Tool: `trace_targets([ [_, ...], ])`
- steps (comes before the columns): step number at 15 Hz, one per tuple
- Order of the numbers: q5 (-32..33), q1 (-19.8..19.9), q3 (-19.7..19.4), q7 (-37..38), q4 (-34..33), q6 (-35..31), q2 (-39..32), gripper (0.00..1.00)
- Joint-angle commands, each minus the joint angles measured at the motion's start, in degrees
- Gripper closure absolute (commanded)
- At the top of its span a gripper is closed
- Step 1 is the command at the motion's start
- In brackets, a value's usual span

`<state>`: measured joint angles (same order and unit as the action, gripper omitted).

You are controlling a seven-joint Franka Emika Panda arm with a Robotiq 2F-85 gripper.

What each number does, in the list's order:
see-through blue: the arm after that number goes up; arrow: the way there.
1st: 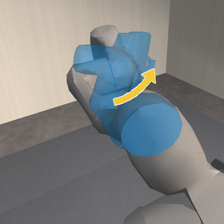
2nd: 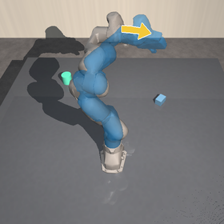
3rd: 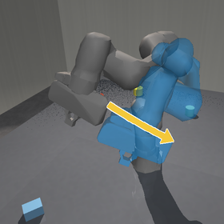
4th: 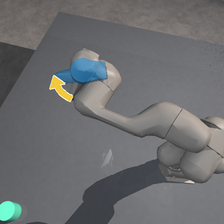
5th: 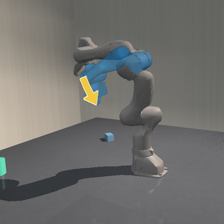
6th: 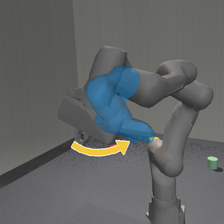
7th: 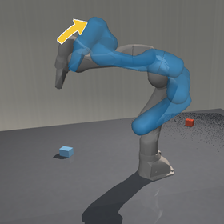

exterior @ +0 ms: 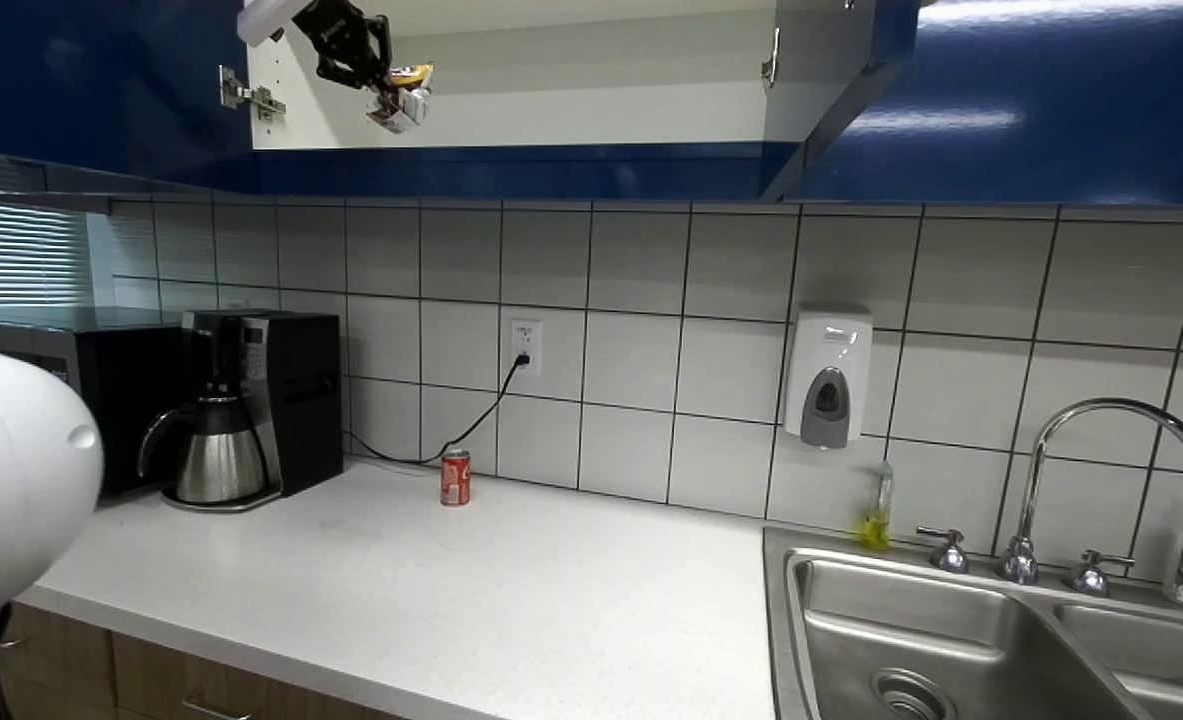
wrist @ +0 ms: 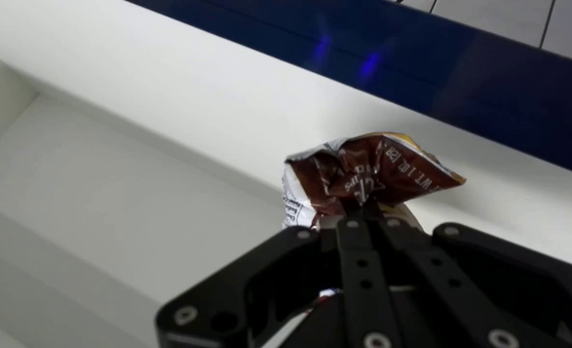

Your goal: Put the yellow and brown packet in the open upper cabinet.

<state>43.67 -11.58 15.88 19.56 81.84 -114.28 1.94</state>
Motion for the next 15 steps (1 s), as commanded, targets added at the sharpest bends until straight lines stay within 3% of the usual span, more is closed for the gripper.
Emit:
trace_targets([
  [1, 1.53, 1.56, -2.10, -0.45, 2.57, -7.27, 0.52, 1.00],
  [7, 0.61, 3.42, -6.77, -0.36, 5.88, -17.19, -0.77, 1.00],
  [13, 0.52, 3.99, -9.06, -0.68, 5.96, -20.69, -3.14, 1.00],
  [14, 0.59, 3.92, -9.19, -0.58, 5.87, -20.86, -3.27, 0.73],
  [15, 0.81, 3.87, -9.29, -0.46, 5.97, -20.87, -3.19, 0.72],
])
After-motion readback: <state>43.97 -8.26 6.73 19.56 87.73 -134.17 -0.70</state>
